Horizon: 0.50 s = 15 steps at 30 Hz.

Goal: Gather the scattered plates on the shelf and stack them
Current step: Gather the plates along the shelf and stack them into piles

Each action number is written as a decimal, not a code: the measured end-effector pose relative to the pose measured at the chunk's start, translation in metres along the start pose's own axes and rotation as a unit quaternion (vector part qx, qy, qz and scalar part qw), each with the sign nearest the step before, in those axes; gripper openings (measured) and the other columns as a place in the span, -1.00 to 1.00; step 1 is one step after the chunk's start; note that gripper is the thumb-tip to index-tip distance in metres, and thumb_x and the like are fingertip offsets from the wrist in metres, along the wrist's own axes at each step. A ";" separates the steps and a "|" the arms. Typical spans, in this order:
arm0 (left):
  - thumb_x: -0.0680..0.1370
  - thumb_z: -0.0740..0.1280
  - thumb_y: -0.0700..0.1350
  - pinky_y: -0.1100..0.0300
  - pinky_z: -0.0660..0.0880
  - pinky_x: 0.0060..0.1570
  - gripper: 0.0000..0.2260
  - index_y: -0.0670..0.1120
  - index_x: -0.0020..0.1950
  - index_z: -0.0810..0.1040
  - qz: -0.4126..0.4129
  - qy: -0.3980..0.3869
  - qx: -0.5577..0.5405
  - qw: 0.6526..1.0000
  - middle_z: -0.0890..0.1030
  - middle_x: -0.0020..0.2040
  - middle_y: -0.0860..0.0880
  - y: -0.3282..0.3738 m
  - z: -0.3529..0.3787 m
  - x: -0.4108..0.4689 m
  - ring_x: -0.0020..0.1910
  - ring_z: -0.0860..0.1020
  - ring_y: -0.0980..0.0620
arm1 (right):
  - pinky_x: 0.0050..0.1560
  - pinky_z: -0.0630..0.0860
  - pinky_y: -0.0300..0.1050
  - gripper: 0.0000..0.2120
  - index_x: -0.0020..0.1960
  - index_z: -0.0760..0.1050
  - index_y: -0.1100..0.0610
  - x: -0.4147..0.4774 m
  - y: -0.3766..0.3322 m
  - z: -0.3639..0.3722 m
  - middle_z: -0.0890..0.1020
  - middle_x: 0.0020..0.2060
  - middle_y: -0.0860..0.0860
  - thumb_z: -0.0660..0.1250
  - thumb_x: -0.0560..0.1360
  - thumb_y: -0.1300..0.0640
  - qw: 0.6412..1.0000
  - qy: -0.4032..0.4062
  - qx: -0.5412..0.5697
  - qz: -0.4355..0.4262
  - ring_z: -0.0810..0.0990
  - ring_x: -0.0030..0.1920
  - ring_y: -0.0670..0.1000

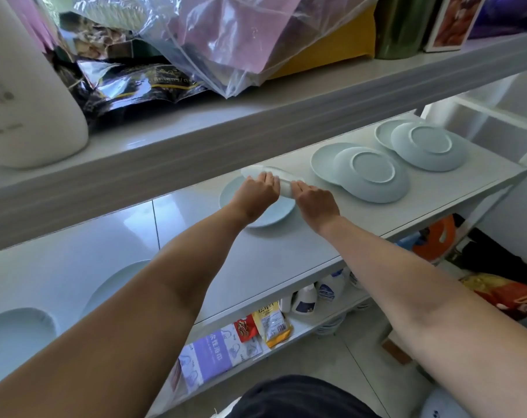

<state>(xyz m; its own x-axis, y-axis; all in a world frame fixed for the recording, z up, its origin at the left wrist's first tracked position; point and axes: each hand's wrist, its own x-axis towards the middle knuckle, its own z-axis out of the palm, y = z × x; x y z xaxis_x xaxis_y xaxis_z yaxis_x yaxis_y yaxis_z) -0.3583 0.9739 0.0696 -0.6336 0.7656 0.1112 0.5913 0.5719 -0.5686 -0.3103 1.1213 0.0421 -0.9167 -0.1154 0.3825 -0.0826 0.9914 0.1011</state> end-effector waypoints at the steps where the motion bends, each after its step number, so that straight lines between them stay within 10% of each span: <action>1: 0.36 0.26 -0.31 0.24 0.50 -0.48 -0.76 -0.19 -0.08 0.67 -0.008 0.017 0.004 1.000 0.66 -0.26 -0.09 -0.002 -0.003 0.000 -0.31 0.65 -0.02 | -0.61 0.47 -0.17 -0.72 -0.18 0.61 0.25 0.001 0.001 -0.006 0.64 -0.43 0.11 0.53 0.15 0.42 1.000 0.015 0.000 0.000 0.63 -0.53 0.12; 15: -0.09 0.54 -0.36 0.34 0.33 -0.67 -0.67 -0.13 -0.44 0.56 -0.257 0.059 -0.110 0.958 0.52 -0.57 -0.04 -0.034 -0.064 -0.053 -0.64 0.52 -0.05 | 0.01 0.51 0.05 -0.74 0.29 0.33 0.21 0.005 -0.010 -0.045 0.61 0.08 0.21 0.10 0.63 0.18 0.978 -0.011 0.144 0.150 0.60 0.08 0.26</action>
<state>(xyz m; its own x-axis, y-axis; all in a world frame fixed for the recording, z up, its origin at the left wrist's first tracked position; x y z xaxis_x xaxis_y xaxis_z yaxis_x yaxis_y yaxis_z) -0.3134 0.9329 0.1354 -0.8164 0.3864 0.4293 0.3155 0.9209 -0.2289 -0.2964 1.1077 0.0846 -0.9244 0.1816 0.3355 0.0878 0.9571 -0.2760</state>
